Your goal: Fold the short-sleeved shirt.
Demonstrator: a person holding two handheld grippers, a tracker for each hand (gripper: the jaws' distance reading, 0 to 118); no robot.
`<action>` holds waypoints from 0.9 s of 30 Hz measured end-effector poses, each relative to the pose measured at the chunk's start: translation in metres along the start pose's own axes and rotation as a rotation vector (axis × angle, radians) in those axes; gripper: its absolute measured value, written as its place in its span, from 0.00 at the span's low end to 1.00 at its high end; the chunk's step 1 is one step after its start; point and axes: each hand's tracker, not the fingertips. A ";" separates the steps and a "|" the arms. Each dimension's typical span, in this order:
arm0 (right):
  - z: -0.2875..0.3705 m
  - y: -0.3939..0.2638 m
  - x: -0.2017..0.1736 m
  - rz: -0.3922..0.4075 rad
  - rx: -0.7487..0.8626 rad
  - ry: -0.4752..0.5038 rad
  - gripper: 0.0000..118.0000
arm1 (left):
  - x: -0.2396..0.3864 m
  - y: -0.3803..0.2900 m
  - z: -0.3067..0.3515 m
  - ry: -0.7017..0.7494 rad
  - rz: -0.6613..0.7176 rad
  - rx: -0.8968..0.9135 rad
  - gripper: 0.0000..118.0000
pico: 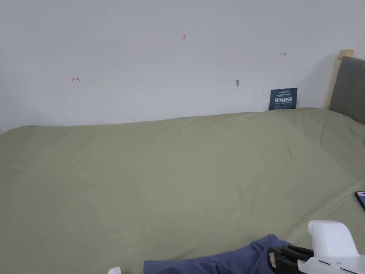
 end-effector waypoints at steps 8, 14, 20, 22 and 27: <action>-0.014 0.001 -0.016 0.036 -0.031 0.029 0.01 | 0.005 0.050 0.107 0.291 -0.117 0.105 0.13; -0.026 0.005 -0.026 0.051 -0.047 0.041 0.01 | 0.027 0.064 0.177 0.574 -0.296 0.207 0.13; -0.025 0.002 -0.028 0.053 -0.058 0.038 0.01 | 0.066 0.056 0.140 0.507 -0.344 0.161 0.13; -0.021 0.002 -0.025 0.051 -0.055 0.030 0.01 | 0.088 0.051 0.112 0.488 -0.393 0.111 0.13; -0.009 0.000 -0.012 0.025 -0.035 0.004 0.01 | 0.137 0.031 0.034 0.426 -0.517 -0.016 0.13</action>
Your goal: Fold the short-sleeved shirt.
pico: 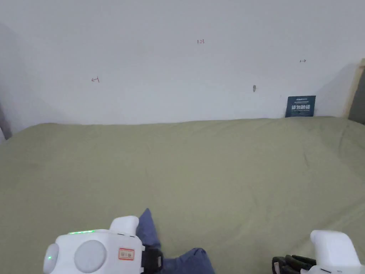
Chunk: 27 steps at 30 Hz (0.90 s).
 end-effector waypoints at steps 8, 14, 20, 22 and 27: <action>0.016 -0.006 0.021 -0.040 0.020 -0.044 0.01 | 0.050 -0.019 -0.069 -0.080 -0.102 -0.156 0.38; 0.017 -0.004 0.024 -0.048 0.033 -0.052 0.01 | 0.038 -0.014 -0.026 -0.105 -0.073 -0.064 0.63; 0.011 -0.006 0.015 -0.024 0.015 -0.019 0.01 | 0.009 0.005 -0.007 -0.235 0.030 0.096 0.29; 0.010 -0.010 0.013 -0.018 0.010 -0.014 0.01 | 0.003 0.008 -0.024 -0.215 0.071 0.137 0.00; 0.014 -0.017 0.013 -0.018 -0.001 -0.010 0.01 | 0.001 -0.002 -0.078 -0.332 0.120 0.089 0.00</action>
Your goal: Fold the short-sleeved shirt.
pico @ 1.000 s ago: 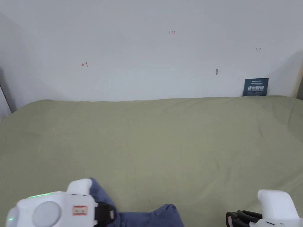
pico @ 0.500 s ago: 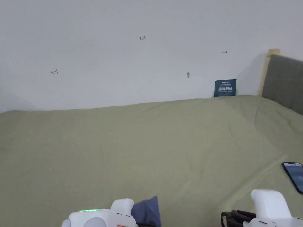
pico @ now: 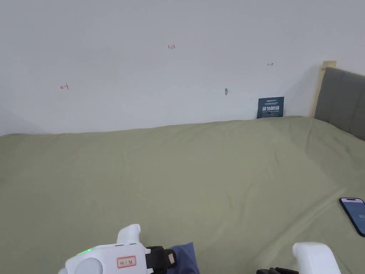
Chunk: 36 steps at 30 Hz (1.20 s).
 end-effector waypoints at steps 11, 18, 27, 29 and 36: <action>0.019 0.013 -0.008 0.012 0.062 -0.005 0.01 | -0.004 -0.094 -0.062 -0.108 0.128 -0.166 0.00; -0.014 0.027 -0.006 0.034 0.049 0.082 0.01 | 0.010 -0.048 0.023 -0.087 0.061 -0.013 0.00; -0.192 0.027 -0.019 -0.091 -0.225 0.780 0.01 | -0.050 -0.002 0.163 0.270 0.017 0.248 0.00; -0.229 0.012 -0.010 -0.173 -0.307 0.845 0.01 | -0.068 -0.008 0.171 0.266 0.087 0.247 0.00; -0.292 -0.037 0.052 -0.394 -0.574 0.763 0.01 | -0.108 -0.027 0.158 0.276 0.182 0.127 0.00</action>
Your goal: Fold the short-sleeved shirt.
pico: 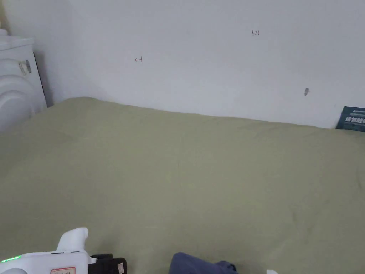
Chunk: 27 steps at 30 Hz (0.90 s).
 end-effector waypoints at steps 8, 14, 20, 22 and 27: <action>0.013 -0.004 0.007 -0.042 0.028 0.092 0.01 | 0.003 -0.011 -0.049 -0.230 0.108 -0.087 1.00; 0.016 -0.005 0.004 -0.013 0.035 0.081 0.01 | 0.018 -0.032 -0.110 -0.292 0.195 -0.240 1.00; 0.016 -0.006 0.006 -0.003 0.045 0.081 0.01 | 0.036 -0.049 -0.134 -0.468 0.358 -0.274 0.97; 0.017 -0.007 0.007 -0.004 0.053 0.084 0.01 | 0.042 -0.050 -0.136 -0.387 0.254 -0.275 0.75; 0.018 -0.008 0.003 0.023 0.069 0.066 0.01 | 0.033 -0.047 -0.135 -0.307 0.205 -0.302 0.25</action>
